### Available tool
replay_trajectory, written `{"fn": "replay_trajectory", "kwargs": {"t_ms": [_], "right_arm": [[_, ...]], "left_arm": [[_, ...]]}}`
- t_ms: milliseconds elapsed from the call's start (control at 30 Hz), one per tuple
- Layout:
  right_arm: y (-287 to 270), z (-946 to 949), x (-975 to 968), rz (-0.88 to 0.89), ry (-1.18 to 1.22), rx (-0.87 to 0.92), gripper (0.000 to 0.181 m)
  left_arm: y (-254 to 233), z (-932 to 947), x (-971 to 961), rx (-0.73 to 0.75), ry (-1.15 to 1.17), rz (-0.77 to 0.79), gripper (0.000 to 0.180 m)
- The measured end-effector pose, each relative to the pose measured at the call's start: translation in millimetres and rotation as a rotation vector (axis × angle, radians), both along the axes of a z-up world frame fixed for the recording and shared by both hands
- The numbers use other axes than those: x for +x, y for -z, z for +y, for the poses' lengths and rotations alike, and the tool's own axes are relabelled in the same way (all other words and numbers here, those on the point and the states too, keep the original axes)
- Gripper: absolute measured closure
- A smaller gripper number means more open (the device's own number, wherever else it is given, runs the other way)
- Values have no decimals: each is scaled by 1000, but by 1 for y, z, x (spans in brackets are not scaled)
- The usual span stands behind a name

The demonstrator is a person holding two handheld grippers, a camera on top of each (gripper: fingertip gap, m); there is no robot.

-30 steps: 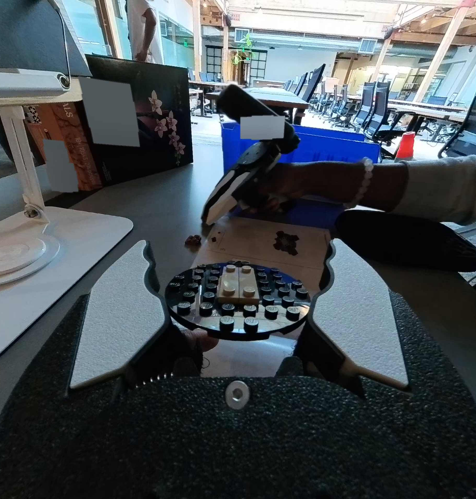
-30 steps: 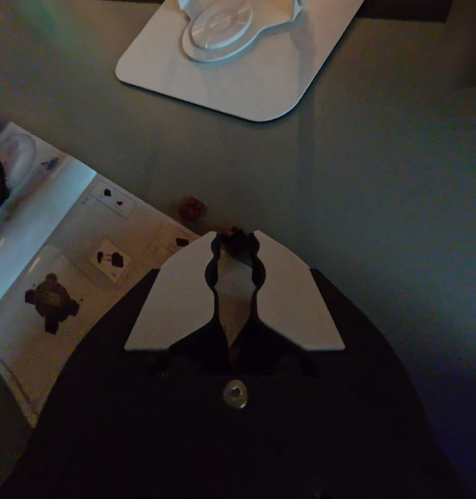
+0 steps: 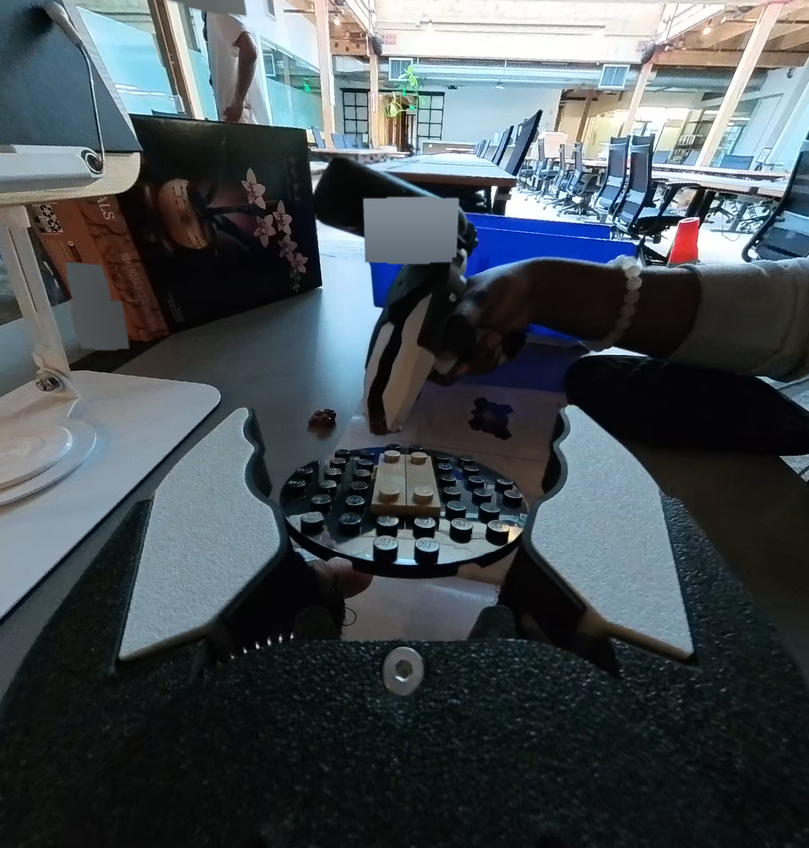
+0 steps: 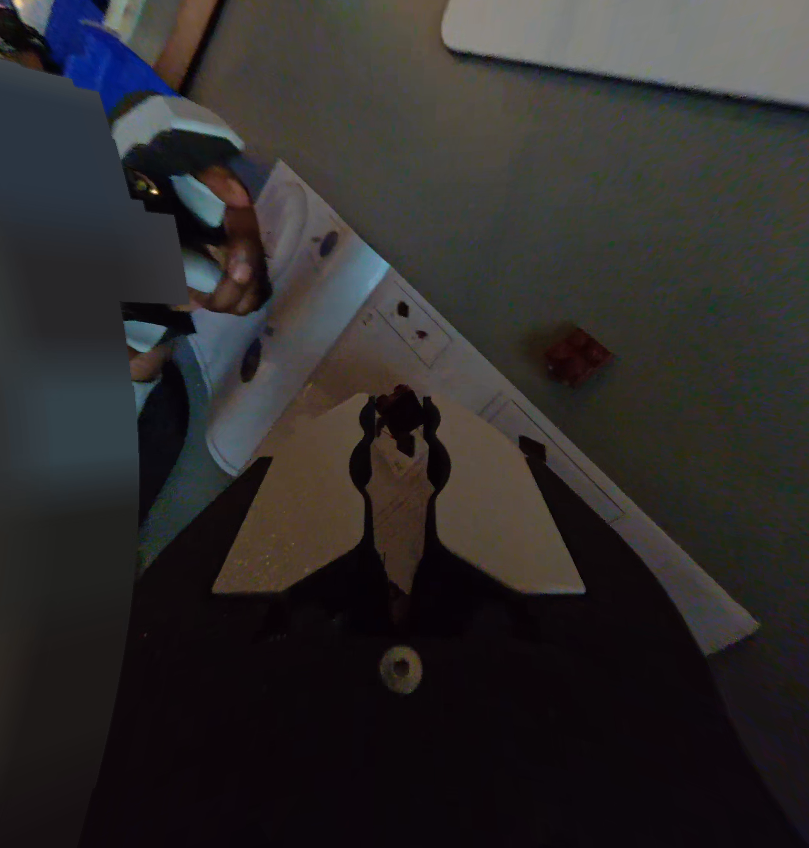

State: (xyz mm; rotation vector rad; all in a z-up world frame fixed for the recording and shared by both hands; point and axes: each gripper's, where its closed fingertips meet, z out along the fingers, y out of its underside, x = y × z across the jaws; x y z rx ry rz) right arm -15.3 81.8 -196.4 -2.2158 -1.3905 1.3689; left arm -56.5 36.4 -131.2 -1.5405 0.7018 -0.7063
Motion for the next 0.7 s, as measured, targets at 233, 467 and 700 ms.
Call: {"fn": "replay_trajectory", "kwargs": {"t_ms": [233, 467, 700], "right_arm": [[13, 14, 11, -82, 35, 29, 162], [10, 32, 26, -115, 88, 126, 149], [1, 45, 38, -165, 78, 452, 156]], "left_arm": [[1, 1, -1, -6, 3, -2, 63], [1, 1, -1, -8, 1, -6, 63], [0, 2, -1, -9, 0, -9, 63]]}}
